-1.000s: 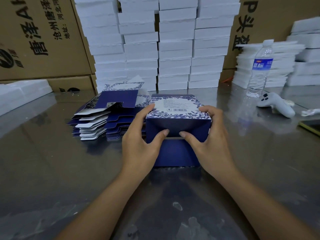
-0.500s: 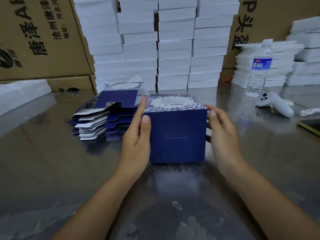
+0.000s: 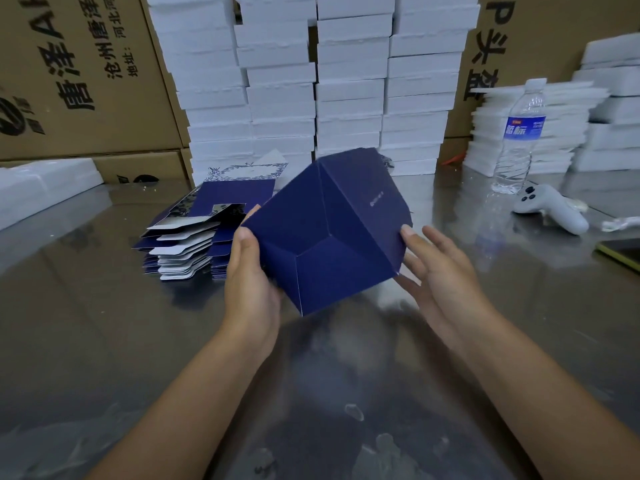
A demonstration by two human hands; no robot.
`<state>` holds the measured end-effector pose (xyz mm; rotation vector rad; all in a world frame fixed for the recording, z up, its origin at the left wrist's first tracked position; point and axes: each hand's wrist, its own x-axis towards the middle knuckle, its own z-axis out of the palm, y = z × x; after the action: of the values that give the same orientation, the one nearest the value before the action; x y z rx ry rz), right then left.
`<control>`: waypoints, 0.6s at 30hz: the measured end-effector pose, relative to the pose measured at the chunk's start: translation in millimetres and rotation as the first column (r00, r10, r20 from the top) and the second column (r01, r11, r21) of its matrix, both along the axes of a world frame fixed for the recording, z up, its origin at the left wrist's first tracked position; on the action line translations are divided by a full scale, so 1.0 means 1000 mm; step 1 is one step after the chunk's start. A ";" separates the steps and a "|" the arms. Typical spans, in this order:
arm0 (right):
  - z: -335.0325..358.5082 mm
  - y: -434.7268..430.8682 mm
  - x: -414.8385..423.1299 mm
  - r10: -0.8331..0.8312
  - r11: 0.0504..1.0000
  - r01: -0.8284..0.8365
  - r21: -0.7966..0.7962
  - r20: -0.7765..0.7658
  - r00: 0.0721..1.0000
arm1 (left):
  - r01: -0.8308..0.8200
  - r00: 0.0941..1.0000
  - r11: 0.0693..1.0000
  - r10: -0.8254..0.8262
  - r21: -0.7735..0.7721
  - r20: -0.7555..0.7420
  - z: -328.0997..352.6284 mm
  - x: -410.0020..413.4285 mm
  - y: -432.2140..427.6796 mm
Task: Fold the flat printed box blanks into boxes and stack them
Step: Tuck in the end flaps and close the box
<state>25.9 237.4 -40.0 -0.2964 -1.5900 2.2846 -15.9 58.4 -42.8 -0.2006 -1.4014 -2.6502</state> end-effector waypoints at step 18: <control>0.028 0.001 0.019 -0.093 0.995 0.094 -0.026 -0.552 0.828 | -0.257 0.948 0.887 0.154 -0.384 -0.279 0.003 0.006 0.002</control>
<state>44.8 238.5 -12.2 0.2710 -1.2396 2.0329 -10.2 60.1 -40.2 -0.3789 -1.7716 -2.0492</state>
